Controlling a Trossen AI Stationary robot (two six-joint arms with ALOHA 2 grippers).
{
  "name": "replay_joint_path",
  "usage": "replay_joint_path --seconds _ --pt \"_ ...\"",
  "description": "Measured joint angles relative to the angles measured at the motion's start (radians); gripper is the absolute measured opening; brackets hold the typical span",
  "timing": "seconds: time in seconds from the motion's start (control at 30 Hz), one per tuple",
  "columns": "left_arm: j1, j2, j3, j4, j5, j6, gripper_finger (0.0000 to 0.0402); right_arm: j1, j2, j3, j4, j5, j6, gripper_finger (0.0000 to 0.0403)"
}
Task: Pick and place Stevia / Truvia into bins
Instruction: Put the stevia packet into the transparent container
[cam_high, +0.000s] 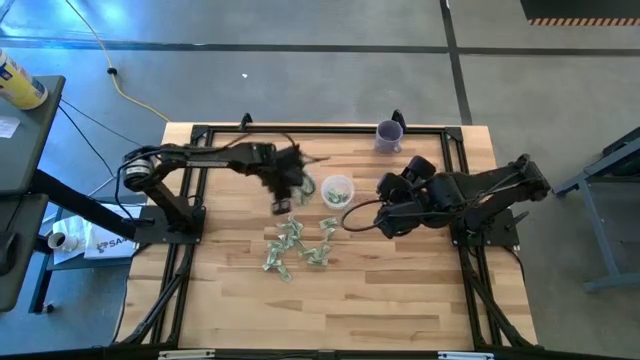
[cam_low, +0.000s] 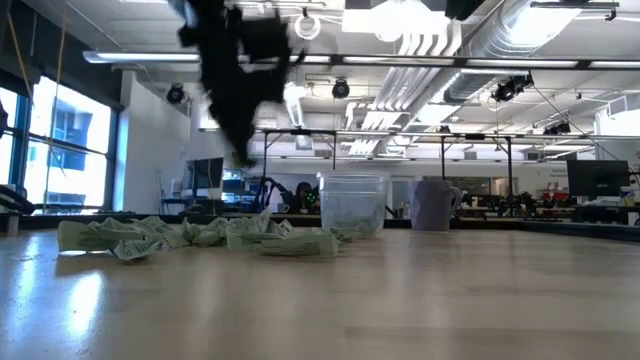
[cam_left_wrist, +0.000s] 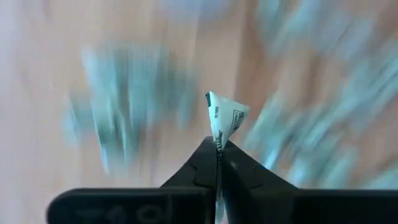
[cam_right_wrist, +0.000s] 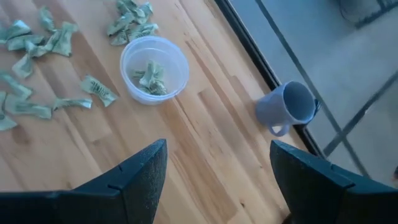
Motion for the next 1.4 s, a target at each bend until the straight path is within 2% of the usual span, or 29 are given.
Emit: replay_joint_path --seconds 0.07,0.13,0.27,0.4,0.5,0.63,0.77,0.87,0.97,1.07,1.17,1.27,1.4 --pt "-0.025 -0.014 0.113 0.054 0.004 -0.018 0.0029 0.017 -0.026 0.000 0.001 0.009 -0.017 0.0275" --pt "-0.048 -0.018 0.203 0.178 0.004 -0.025 0.0027 0.027 -0.059 0.000 0.001 0.034 -0.016 0.0275" --pt "-0.050 0.050 0.279 0.393 0.004 -0.003 0.0027 0.042 -0.147 0.000 0.000 0.058 0.004 0.0275" --pt "-0.041 0.208 0.305 0.375 0.004 -0.068 0.0031 0.048 -0.227 0.000 0.000 0.055 0.014 0.0275" --pt "-0.043 0.300 0.308 0.376 -0.044 -0.083 0.0057 0.047 -0.269 0.000 0.000 0.057 0.015 0.0275" --pt "-0.060 0.330 0.312 0.355 -0.167 -0.149 0.0126 0.047 -0.295 0.000 0.000 0.058 0.014 0.0275" --pt "-0.065 0.291 0.420 0.154 -0.270 -0.149 0.0202 0.047 -0.296 0.000 0.000 0.065 -0.006 0.0275" --pt "-0.060 0.280 0.577 -0.201 -0.314 -0.139 0.0249 0.045 -0.295 0.000 0.000 0.088 -0.026 0.0275" --pt "-0.060 0.258 0.679 -0.379 -0.377 -0.102 0.0278 0.034 -0.294 0.000 0.000 0.105 -0.036 0.0275" --pt "-0.026 0.233 0.642 -0.451 -0.367 -0.091 0.0287 0.016 -0.294 0.000 0.001 0.126 -0.033 0.0275" --pt "0.029 0.236 0.523 -0.498 -0.344 -0.111 0.0288 -0.002 -0.286 0.000 0.008 0.131 -0.013 0.0275" --pt "0.048 0.183 0.372 -0.429 -0.307 -0.142 0.0289 -0.013 -0.263 0.000 0.033 0.144 0.027 0.0275" --pt "0.036 0.026 0.150 -0.249 -0.130 -0.203 0.0279 -0.022 -0.212 0.000 0.058 0.076 0.026 0.0275"
